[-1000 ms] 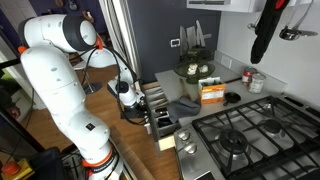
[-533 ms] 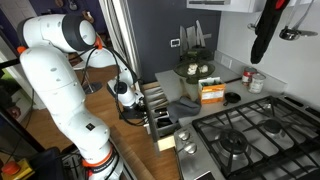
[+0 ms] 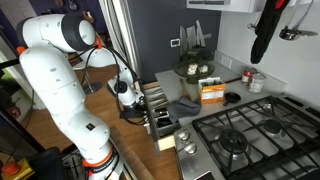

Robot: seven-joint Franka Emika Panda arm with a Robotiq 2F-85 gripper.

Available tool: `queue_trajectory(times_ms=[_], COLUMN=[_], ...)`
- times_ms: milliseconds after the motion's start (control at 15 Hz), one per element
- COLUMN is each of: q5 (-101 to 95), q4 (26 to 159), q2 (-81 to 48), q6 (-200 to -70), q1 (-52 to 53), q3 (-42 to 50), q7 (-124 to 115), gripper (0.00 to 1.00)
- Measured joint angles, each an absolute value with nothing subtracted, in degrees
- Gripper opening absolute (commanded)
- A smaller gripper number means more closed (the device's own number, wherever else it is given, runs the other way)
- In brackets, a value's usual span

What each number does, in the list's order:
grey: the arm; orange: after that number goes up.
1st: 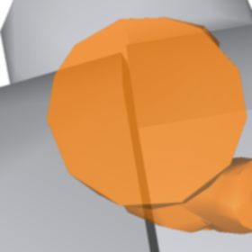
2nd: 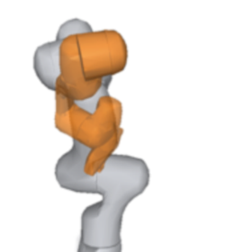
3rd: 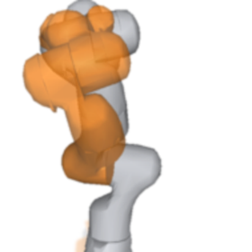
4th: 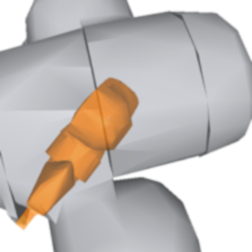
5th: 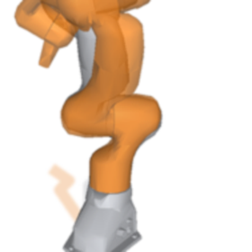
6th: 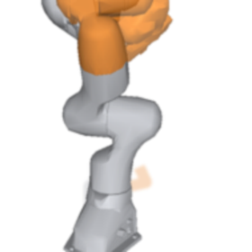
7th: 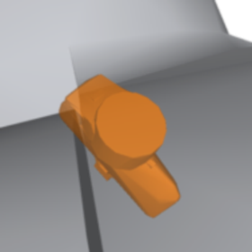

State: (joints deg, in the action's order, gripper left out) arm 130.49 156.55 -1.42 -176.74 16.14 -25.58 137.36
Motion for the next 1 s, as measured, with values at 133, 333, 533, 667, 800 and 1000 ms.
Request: queue_trajectory(times_ms=[133, 333, 533, 667, 800, 1000], q5=[130.5, 131.0, 132.1, 132.3, 132.4, 132.4], q4=[156.7, 157.1, 157.1, 157.0, 156.9, 156.8], q2=[-1.0, 0.4, 2.1, 3.8, 5.7, 8.7], q6=[-177.7, -180.1, -183.4, -185.1, -185.8, -186.4], q1=[16.3, 17.2, 18.6, 19.4, 19.9, 20.0], q3=[-26.0, -27.2, -29.0, -30.1, -30.9, -31.4], q7=[137.4, 137.4, 137.7, 137.8, 137.8, 137.7], gripper=[1.00, 1.00, 1.00, 1.00, 1.00, 1.00])
